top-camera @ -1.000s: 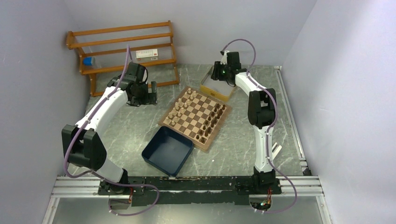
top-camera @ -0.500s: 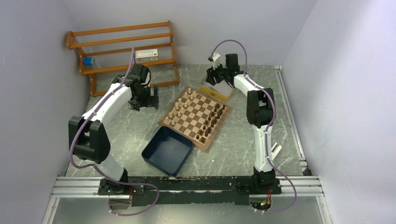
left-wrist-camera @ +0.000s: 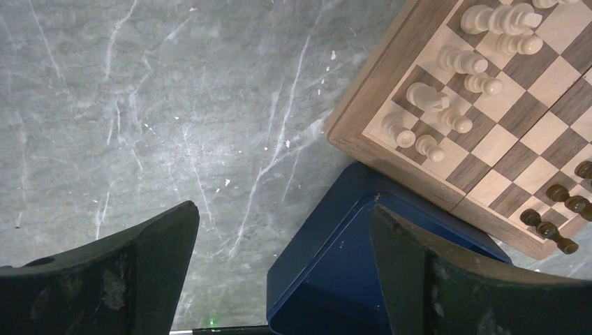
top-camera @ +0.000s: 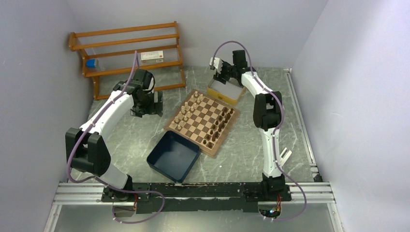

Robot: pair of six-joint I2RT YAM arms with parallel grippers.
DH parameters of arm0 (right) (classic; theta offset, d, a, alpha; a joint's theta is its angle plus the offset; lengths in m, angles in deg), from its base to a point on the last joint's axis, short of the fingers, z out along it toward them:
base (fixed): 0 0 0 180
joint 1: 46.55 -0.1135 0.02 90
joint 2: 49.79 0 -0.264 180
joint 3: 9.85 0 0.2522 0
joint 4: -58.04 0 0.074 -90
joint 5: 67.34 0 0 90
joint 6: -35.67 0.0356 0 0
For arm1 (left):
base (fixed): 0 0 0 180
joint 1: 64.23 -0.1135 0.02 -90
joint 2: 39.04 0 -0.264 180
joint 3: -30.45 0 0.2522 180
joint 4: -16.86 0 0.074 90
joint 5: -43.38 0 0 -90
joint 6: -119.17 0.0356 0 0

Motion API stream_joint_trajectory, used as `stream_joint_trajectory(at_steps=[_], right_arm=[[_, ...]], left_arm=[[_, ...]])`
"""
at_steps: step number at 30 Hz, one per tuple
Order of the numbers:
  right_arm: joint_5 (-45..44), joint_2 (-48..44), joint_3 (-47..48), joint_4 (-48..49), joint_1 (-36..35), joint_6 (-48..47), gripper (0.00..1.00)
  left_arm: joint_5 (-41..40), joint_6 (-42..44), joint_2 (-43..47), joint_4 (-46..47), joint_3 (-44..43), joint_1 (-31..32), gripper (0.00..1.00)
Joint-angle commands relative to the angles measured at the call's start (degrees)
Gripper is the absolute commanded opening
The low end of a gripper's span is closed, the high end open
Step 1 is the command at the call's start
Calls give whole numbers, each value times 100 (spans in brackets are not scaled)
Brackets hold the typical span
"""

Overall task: Set up the chess pieces on the board
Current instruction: Adjust the storage box at the center of the board.

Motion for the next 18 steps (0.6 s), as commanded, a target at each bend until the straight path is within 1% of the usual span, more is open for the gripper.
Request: stream_joint_trajectory(at_steps=[1,5,9,11,15,17,18], right_arm=[[105,451,664,-920,-16,-1028,61],[214,440,639,-872,-62,-1312,60],[-65,638,875,-1048,-205,-1729,60],[-190,676,866,-985,-270,-1898,60],[-312,647,627,-511,-342,-1863,61],[-296,808,771,-590,-357,-1948,60],[-312,887,868,-658,-368,-1977,57]], left_arm=[[-214,124,168,-53,52,40,96],[-188,109,165,-66,77,48,96],[-168,97,124,-64,95,62,96],[-154,97,124,-54,120,79,96],[-168,119,102,-86,119,128,96],[-234,135,79,-93,86,137,96],[-274,140,73,-100,69,137,96]])
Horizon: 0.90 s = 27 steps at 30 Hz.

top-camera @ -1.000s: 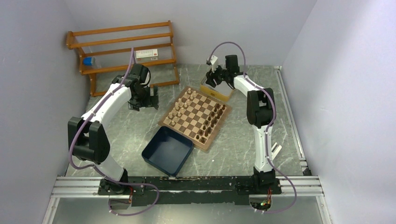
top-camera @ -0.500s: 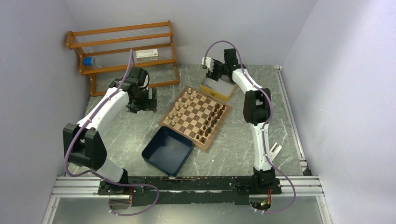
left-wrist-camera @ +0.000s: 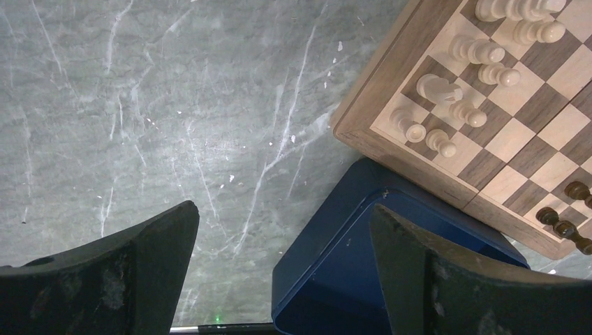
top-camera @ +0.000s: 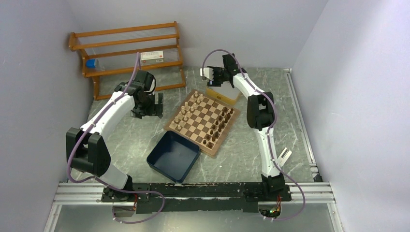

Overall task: Set up the chess pieces on the board
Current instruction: Adjust the storage box at the center of the board.

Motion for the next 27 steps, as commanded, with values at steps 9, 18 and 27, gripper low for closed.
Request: stream_joint_trajectory(at_steps=[9,18,27], right_arm=[[-621,351,63,1049,71,503,27],[-1684,477,225,2000,332,1955,19],[-2198,461,168,2060,403,2865,14]], left_arm=[[-313,161,-11,-109,-125,48,96],[-244,137,-105,-87,-186,48,96],[-197,130,-157,-73,-223,48,96]])
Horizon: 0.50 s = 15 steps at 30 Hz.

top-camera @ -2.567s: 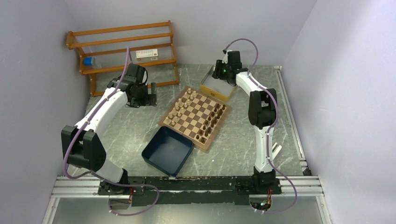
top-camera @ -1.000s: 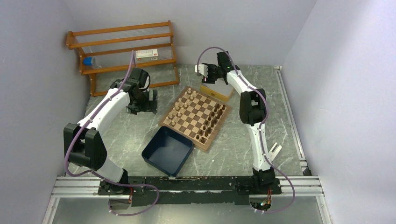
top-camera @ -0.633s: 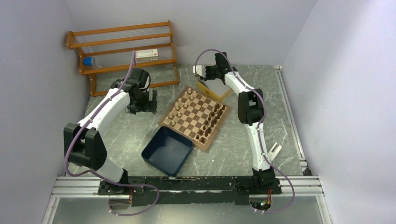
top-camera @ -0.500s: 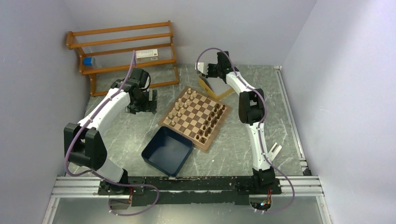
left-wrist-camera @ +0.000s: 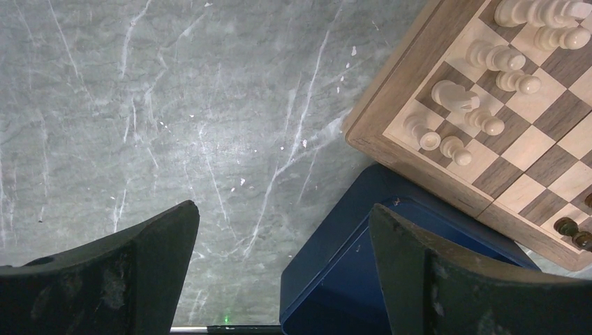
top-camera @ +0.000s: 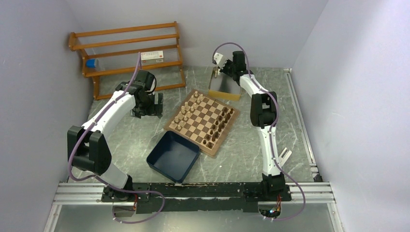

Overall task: Set up the chess pieces on the board
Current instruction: Adjust the storage box at the center of the board.

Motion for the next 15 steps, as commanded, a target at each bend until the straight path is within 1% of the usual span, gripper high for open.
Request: stream_joint_trajectory(at_steps=[1,5,9,15], right_arm=[[-459,82,82,204,-15,658,14],[-561,-30,29,9,-15,796,13],[-472,-345,-536,347,-12,729,13],[-976,-474,-706,388,-23,919,12]], left_arm=[[10,34,-51,-75,-187,37,95],[16,36,-43,-71,-184,37,95],[30,35,-35,-49,-152,37,95],[-16,21,15,-8,-98,58,95]])
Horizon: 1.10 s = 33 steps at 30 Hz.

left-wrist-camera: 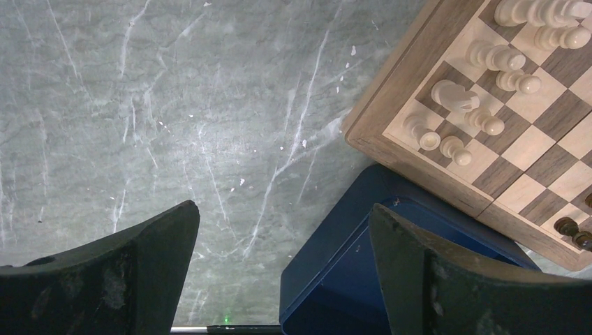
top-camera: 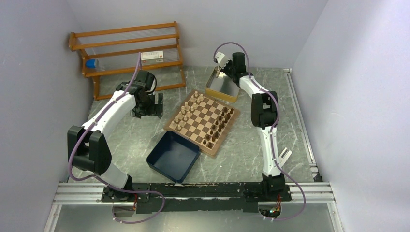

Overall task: Set up the chess pieces on the board
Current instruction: Adjust the storage box at the center of the board.

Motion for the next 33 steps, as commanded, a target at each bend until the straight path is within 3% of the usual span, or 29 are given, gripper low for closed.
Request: stream_joint_trajectory(at_steps=[1,14,19,24,29,33], right_arm=[[-479,-254,-257,72,-13,282,12],[-603,-604,-780,422,-18,666,14],[-341,-723,-791,733,-24,1096,38],[-515,-824,-643,926,-9,1712,49],[-1420,-1177,-825,1162,-30,3340,52],[-1745,-1444,-742,746,-62,5736,50]], left_arm=[[-28,35,21,-1,-116,60,95],[-94,4,108,0,-173,113,95],[62,-18,111,56,-192,113,95],[169,-17,109,87,-254,113,95],[259,-38,211,9,-308,113,95],[161,-83,76,-270,-494,113,95]])
